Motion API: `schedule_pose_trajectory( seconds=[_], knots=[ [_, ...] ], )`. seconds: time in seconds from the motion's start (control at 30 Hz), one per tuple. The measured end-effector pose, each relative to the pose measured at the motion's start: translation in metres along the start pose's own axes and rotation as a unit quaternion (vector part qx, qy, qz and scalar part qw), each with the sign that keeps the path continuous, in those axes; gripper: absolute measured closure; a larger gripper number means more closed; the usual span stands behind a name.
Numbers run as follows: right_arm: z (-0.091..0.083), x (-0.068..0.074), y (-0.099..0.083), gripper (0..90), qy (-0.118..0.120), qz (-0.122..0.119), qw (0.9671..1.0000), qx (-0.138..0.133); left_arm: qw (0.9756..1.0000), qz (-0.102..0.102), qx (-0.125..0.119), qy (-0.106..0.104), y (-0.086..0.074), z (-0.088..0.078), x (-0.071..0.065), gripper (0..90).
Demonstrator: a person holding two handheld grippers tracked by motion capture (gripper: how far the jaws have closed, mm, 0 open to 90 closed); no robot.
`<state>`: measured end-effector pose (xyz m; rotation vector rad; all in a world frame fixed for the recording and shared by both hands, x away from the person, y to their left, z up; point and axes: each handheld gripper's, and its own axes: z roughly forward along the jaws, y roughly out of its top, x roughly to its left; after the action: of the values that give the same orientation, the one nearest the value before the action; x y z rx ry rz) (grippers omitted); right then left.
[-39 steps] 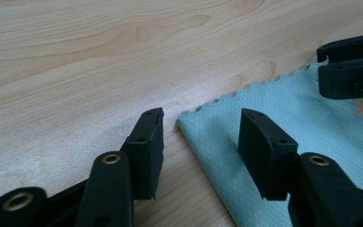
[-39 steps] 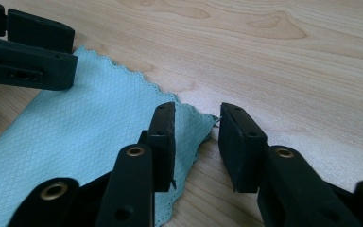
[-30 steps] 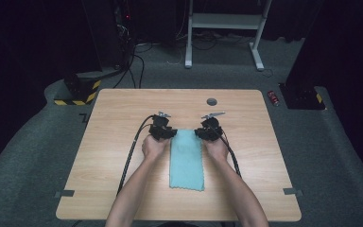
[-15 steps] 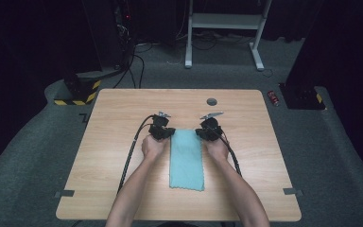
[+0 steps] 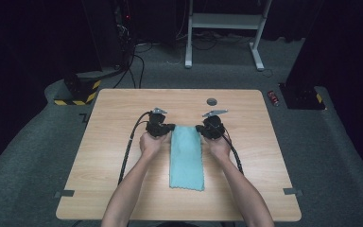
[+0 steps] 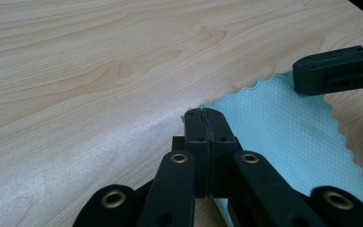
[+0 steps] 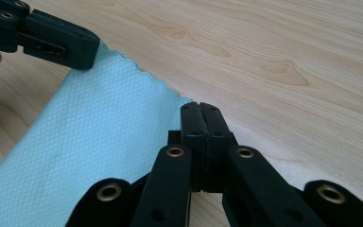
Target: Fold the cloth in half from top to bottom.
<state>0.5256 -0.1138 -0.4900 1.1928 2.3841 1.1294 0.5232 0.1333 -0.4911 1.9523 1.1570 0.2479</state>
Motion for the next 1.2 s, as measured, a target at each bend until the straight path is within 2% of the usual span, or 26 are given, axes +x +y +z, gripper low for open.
schedule_pose_trajectory(
  seconds=[0.1,0.3,0.4,0.47,0.53,0.6,0.77,0.93,1.2],
  knots=[
    [-0.001,-0.005,-0.001,90.0,-0.004,0.008,1.0,0.0,0.9999,-0.008,-0.005,-0.007,0.001,0.0,0.002,89.7],
    [-0.007,-0.01,0.001,90.0,-0.007,0.019,0.9997,-0.011,0.9999,0.003,-0.014,-0.006,0.015,-0.004,-0.004,89.8],
    [-0.01,-0.013,0.002,90.0,-0.002,0.024,0.9997,-0.009,0.9999,0.005,-0.009,-0.006,0.017,-0.004,-0.004,89.8],
    [-0.011,-0.013,0.008,90.0,-0.006,0.012,0.9999,-0.002,0.9999,0.003,-0.013,-0.005,0.019,-0.004,-0.003,89.9],
    [-0.014,-0.012,0.014,90.0,-0.01,0.005,0.9999,-0.011,0.9998,0.001,-0.016,-0.005,0.02,-0.004,-0.002,89.9],
    [-0.014,-0.011,0.02,90.0,-0.016,-0.002,0.9999,0.002,0.9998,0.0,-0.021,-0.006,0.023,-0.006,-0.001,89.9],
    [-0.016,-0.012,0.029,90.0,-0.02,-0.003,0.9998,-0.003,0.9994,-0.001,-0.034,-0.006,0.03,-0.011,-0.001,89.8],
    [-0.021,-0.008,0.031,90.0,-0.011,-0.011,0.9998,-0.013,0.9992,0.003,-0.037,-0.013,0.026,-0.016,-0.002,89.8],
    [-0.029,-0.003,0.025,90.0,0.007,-0.011,0.9996,-0.023,0.9987,0.013,-0.044,-0.024,0.019,-0.026,-0.005,89.6]
  ],
)
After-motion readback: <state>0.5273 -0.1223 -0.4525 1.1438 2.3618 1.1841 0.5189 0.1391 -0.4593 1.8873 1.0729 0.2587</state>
